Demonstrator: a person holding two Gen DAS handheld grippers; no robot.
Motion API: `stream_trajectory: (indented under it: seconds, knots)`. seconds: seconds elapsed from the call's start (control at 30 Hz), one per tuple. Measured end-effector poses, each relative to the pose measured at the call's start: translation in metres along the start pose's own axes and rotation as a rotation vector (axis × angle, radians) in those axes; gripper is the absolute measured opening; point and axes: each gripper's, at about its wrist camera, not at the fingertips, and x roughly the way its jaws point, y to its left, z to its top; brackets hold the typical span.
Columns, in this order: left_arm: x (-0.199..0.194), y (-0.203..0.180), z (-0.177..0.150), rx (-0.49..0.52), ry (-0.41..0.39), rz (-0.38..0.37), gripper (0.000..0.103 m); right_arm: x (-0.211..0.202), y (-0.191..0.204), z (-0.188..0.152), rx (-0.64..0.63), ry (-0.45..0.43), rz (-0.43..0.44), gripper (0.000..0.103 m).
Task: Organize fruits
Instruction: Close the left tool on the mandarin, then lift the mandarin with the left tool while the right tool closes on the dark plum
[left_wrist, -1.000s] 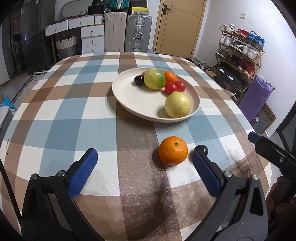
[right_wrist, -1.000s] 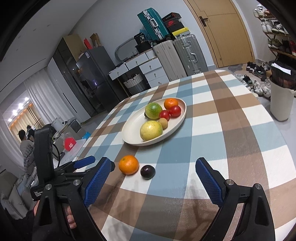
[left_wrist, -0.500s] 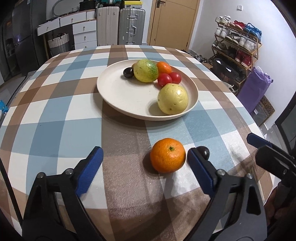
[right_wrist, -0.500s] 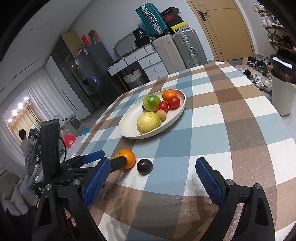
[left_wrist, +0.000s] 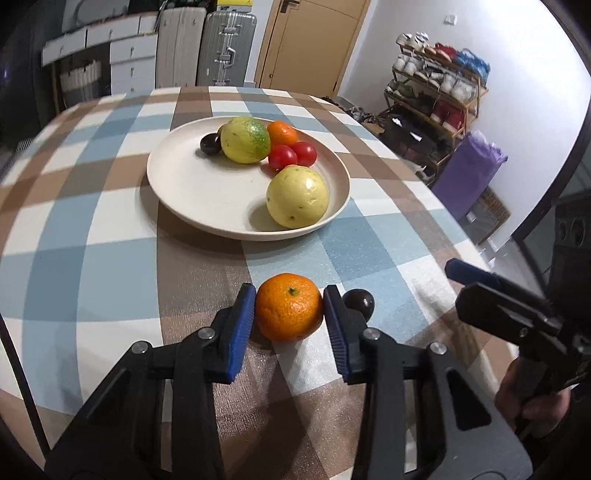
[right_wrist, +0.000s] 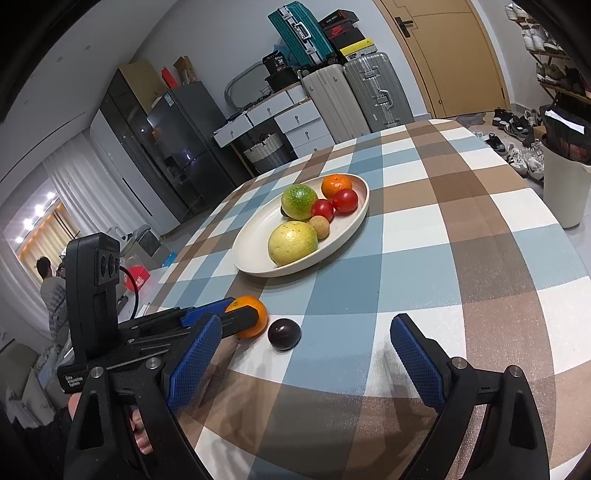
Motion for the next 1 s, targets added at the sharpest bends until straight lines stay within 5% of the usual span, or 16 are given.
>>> stream_trajectory:
  seconds: [0.8,1.0]
  knots:
    - [-0.057,0.042,-0.029,-0.09,-0.057,0.014,0.035,0.029,0.027,-0.004,-0.083,0.095,-0.081,0.094]
    - [-0.073,0.05,-0.032,-0.107,-0.078,0.003,0.035,0.047,0.035,-0.007,-0.103,0.151,-0.101,0.085]
